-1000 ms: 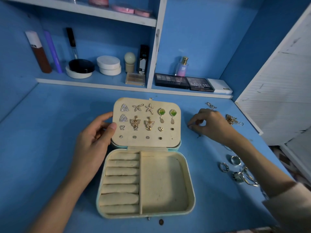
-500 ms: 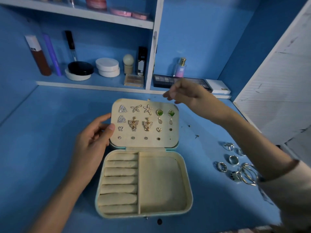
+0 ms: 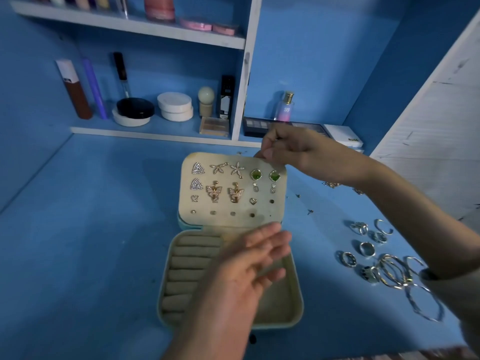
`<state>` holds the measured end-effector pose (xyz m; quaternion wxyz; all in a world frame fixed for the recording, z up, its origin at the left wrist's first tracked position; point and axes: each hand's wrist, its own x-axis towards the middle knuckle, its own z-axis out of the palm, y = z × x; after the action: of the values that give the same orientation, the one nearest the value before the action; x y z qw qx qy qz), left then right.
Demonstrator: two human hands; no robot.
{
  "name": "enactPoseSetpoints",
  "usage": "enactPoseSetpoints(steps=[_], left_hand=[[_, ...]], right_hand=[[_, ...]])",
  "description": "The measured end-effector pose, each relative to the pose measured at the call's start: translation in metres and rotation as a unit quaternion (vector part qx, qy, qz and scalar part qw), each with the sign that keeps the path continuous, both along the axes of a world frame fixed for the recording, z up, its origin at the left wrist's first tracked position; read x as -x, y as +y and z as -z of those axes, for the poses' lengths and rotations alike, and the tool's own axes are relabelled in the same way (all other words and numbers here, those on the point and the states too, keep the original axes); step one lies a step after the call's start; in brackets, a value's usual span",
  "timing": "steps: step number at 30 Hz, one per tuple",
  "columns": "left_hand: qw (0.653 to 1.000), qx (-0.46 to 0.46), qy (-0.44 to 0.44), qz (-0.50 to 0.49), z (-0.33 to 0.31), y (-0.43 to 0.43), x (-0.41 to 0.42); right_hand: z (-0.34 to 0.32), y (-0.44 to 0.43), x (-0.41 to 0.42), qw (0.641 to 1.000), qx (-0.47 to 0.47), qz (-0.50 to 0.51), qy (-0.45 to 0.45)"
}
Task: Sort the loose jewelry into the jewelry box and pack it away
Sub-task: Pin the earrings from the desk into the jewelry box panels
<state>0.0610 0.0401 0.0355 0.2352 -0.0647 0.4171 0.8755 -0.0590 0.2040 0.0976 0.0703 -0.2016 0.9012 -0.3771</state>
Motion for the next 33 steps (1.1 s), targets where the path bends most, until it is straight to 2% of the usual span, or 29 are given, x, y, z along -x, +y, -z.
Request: enactPoseSetpoints(steps=[2, 5, 11, 21, 25, 29, 33], left_hand=[[0.996, -0.051, -0.076, 0.007, 0.003, 0.009, -0.006], [0.980, -0.121, -0.148, -0.046, 0.005, 0.016, -0.006], [0.959, -0.167, -0.188, -0.135, 0.004, 0.016, -0.001], [0.948, -0.193, -0.181, -0.175, 0.005, 0.020, -0.004], [0.955, -0.214, -0.130, -0.162, 0.012, 0.019, -0.010], [0.964, -0.177, -0.094, -0.173, 0.015, 0.019, -0.016], [0.968, -0.155, -0.070, -0.183, 0.020, 0.021, -0.019]], right_hand=[[-0.002, 0.001, -0.004, 1.000, 0.012, 0.002, 0.005], [-0.005, 0.002, -0.012, 1.000, 0.020, 0.002, 0.010], [-0.013, 0.001, -0.031, 1.000, 0.015, -0.005, 0.027], [-0.027, 0.003, -0.064, 0.999, 0.025, -0.036, 0.004], [-0.032, 0.003, -0.072, 0.998, 0.029, -0.050, -0.028], [-0.033, 0.003, -0.076, 0.995, 0.046, -0.072, -0.050], [-0.019, 0.004, -0.062, 0.995, 0.078, -0.034, -0.055]])
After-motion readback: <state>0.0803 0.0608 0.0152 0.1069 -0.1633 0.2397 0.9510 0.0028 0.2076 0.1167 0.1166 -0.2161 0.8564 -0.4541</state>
